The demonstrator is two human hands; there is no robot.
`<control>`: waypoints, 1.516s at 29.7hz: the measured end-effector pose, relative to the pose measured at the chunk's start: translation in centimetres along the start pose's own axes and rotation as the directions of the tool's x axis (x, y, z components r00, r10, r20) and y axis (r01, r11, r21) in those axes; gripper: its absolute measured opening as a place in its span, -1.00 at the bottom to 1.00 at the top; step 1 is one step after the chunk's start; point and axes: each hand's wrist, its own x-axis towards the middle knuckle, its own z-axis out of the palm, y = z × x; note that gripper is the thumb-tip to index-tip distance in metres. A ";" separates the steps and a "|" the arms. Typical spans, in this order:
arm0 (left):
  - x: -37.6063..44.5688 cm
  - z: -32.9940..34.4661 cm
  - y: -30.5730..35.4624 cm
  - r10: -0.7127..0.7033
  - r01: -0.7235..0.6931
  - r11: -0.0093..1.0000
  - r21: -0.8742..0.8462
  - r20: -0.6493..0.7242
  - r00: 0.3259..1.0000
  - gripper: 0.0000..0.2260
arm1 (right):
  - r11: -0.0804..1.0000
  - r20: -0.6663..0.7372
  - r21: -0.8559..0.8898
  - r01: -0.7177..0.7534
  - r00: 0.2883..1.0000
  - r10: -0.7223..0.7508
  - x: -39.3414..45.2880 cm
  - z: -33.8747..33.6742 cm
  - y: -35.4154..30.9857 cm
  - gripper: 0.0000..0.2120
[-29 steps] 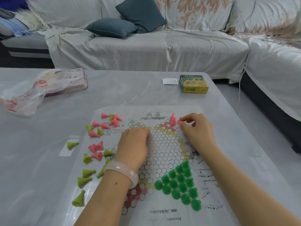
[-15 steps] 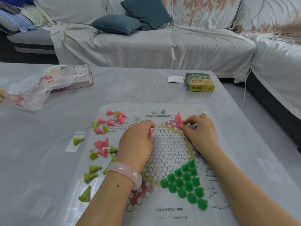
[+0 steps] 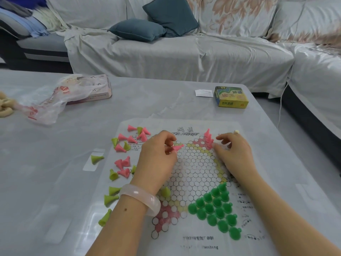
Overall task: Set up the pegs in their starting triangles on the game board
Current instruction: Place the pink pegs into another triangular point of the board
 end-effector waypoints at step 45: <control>0.6 -5.4 -6.2 -0.044 0.170 0.836 0.521 -0.246 0.968 -0.84 | 0.386 0.202 0.857 -0.341 0.912 0.358 -3.4 -5.6 -4.3 -0.91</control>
